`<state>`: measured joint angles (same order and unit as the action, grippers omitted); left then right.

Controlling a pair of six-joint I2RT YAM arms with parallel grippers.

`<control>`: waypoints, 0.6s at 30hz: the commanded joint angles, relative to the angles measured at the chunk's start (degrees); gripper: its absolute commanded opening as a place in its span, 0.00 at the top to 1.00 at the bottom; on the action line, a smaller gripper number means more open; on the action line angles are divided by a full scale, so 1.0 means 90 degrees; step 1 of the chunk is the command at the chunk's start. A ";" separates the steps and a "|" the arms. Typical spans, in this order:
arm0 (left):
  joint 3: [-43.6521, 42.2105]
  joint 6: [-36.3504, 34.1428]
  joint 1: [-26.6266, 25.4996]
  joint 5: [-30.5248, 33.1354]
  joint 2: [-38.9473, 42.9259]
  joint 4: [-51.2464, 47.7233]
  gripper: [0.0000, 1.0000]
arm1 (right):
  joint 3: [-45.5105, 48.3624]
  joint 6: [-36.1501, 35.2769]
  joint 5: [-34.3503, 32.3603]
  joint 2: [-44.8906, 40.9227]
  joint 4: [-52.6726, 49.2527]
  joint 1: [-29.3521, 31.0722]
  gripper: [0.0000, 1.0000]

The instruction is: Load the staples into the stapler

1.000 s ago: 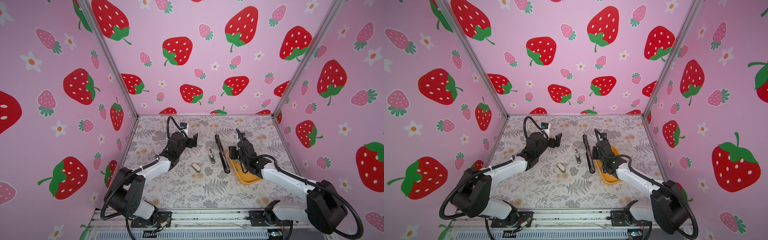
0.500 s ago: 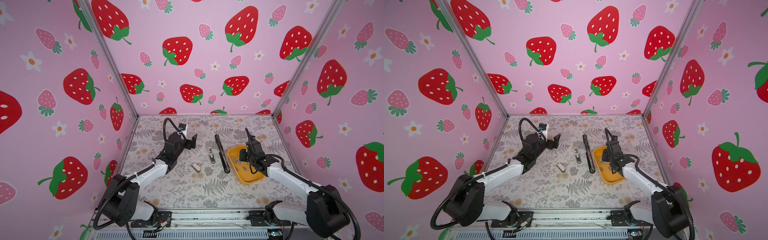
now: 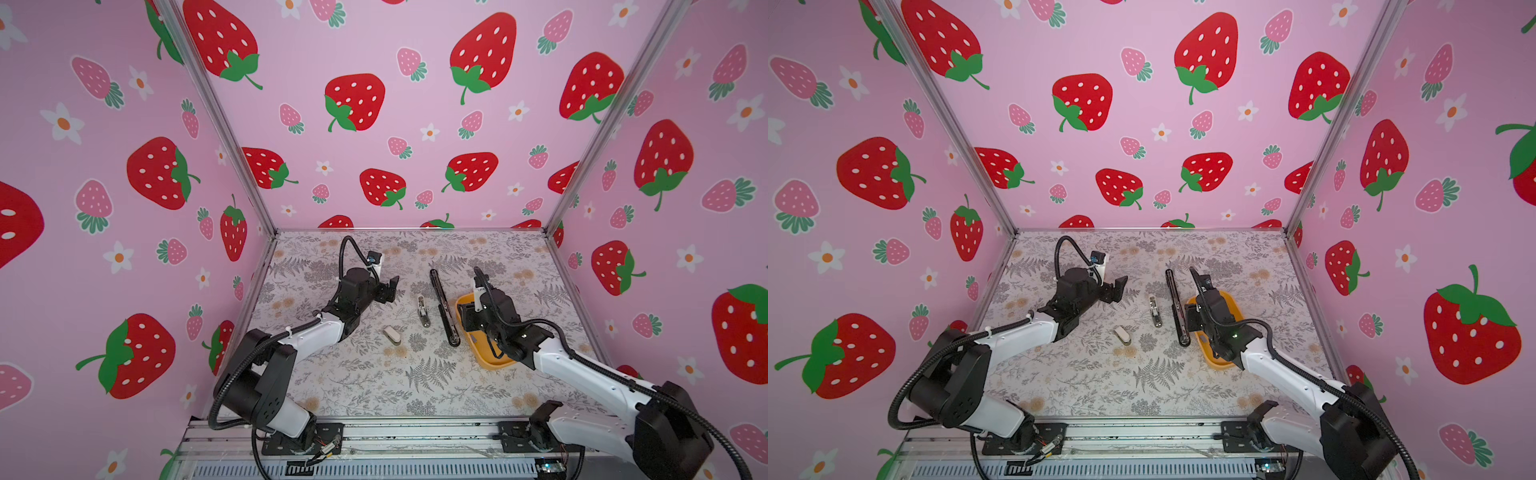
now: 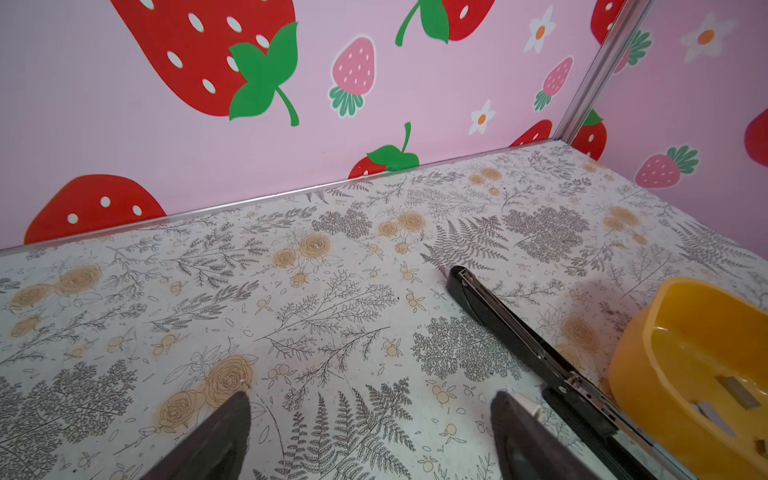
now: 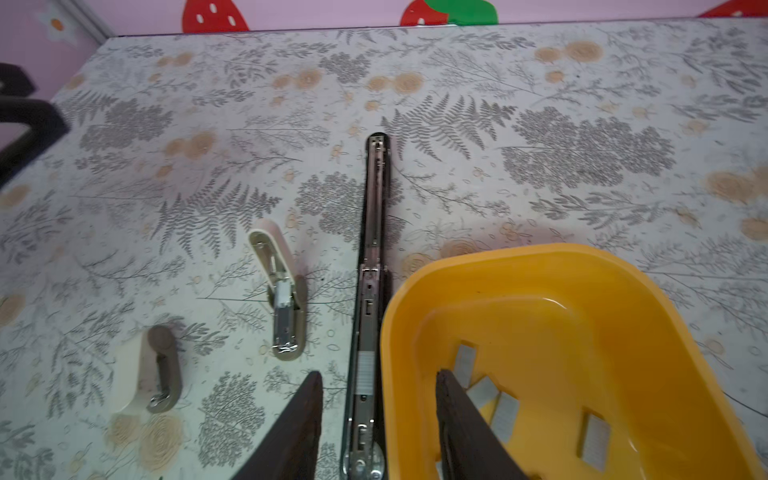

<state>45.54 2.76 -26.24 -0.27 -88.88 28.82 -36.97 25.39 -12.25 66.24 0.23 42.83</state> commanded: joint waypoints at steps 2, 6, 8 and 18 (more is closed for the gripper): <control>0.0579 -0.0109 -0.0014 -0.0267 -0.0363 -0.0014 0.09 | -0.0021 -0.0167 -0.0125 0.0417 0.0573 0.0393 0.52; 0.0848 -0.0079 -0.0024 -0.0347 -0.0767 -0.0057 0.10 | -0.0165 -0.0251 -0.0025 0.1056 0.0861 0.0707 0.52; 0.0975 -0.0056 -0.0022 -0.0369 -0.0967 -0.0067 0.10 | -0.0253 -0.0226 -0.0030 0.1376 0.0948 0.0768 0.52; 0.1672 -0.0063 -0.0029 -0.0535 -0.1812 -0.0380 0.12 | -0.0534 -0.0182 0.0207 0.2420 0.1254 0.0850 0.50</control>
<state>57.67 2.81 -26.30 -3.75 -104.29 26.50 -39.77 24.08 -11.07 86.65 9.80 50.00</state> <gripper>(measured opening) 0.885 0.499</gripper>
